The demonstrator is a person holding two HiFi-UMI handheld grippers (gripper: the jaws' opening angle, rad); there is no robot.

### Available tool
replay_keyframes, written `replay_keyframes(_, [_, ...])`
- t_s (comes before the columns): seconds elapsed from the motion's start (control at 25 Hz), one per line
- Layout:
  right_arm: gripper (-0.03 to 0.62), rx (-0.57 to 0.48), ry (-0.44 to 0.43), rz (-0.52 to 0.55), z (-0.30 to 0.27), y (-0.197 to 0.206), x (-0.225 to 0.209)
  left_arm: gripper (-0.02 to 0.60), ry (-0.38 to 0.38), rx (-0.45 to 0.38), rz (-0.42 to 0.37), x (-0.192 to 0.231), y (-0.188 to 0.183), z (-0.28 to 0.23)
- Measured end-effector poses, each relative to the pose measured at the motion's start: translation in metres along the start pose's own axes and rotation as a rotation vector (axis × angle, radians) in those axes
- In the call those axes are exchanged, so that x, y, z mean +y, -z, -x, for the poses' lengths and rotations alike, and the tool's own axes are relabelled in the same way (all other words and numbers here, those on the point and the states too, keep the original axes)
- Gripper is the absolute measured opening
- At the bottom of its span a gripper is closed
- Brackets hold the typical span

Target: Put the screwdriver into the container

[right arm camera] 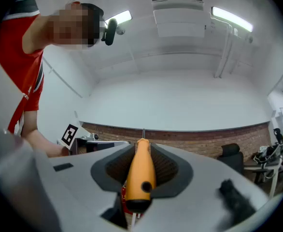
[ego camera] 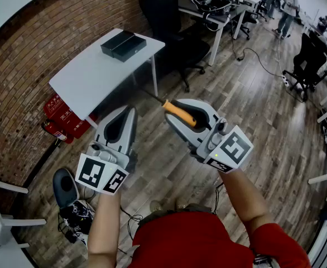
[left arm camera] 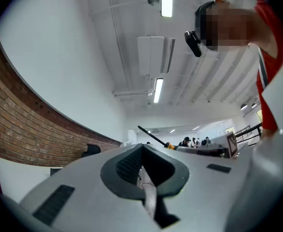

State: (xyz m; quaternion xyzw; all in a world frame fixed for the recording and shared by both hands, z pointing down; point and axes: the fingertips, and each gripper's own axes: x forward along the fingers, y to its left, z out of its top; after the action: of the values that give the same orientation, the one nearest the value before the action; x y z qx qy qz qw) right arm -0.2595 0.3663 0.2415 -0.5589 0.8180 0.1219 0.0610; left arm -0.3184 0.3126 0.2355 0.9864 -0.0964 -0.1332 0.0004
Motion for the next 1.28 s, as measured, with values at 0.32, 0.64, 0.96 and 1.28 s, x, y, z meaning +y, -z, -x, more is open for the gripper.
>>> replay_keyframes(0.32, [0.112, -0.007, -0.012, -0.016, 0.005, -0.005, -0.009, 0.012, -0.007, 0.017, -0.003, -0.008, 0.008, -0.011])
replay_keyframes(0.64, [0.112, -0.018, -0.01, -0.037, 0.017, -0.005, -0.034, 0.012, -0.037, 0.022, -0.014, -0.01, 0.016, -0.028])
replay_keyframes(0.96, [0.112, -0.036, 0.0, -0.039, 0.039, -0.01, -0.067, 0.012, -0.065, 0.023, -0.04, -0.017, 0.021, -0.048])
replay_keyframes(1.28, [0.112, -0.04, 0.018, -0.047, 0.038, -0.003, -0.093, 0.012, -0.064, 0.032, -0.054, -0.005, 0.03, -0.069])
